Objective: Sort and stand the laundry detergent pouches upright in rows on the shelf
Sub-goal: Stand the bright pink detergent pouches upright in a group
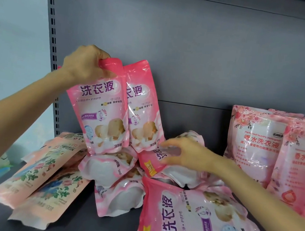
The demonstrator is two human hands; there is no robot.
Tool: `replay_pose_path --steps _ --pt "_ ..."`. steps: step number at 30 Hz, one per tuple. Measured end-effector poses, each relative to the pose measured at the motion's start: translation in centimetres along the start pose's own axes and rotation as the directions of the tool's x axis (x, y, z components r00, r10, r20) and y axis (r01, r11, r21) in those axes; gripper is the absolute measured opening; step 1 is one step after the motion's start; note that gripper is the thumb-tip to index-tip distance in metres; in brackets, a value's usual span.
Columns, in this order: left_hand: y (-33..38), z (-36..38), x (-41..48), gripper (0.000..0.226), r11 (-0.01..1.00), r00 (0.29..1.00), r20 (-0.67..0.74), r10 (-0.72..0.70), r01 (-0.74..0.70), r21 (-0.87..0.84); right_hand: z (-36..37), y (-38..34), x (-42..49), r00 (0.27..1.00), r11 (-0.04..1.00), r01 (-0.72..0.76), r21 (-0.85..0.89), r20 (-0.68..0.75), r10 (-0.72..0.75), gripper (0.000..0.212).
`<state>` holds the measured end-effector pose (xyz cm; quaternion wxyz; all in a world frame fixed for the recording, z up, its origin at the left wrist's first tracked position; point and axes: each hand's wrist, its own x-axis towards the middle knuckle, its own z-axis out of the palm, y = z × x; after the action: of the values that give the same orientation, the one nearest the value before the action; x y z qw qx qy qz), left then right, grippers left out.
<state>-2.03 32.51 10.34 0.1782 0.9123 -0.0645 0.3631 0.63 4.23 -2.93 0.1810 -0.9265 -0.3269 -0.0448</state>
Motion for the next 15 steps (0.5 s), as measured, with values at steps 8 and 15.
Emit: replay_pose_path --steps 8,15 --pt "-0.6 0.1 -0.4 0.018 1.000 1.000 -0.025 -0.016 0.017 0.015 -0.3 -0.3 -0.3 0.998 0.996 -0.058 -0.061 0.011 0.059 0.053" --pt "0.5 0.8 0.0 0.025 0.999 1.000 0.003 0.026 -0.026 0.032 -2.4 1.8 -5.2 0.978 0.989 -0.111 0.094 -0.167 0.125 0.035"
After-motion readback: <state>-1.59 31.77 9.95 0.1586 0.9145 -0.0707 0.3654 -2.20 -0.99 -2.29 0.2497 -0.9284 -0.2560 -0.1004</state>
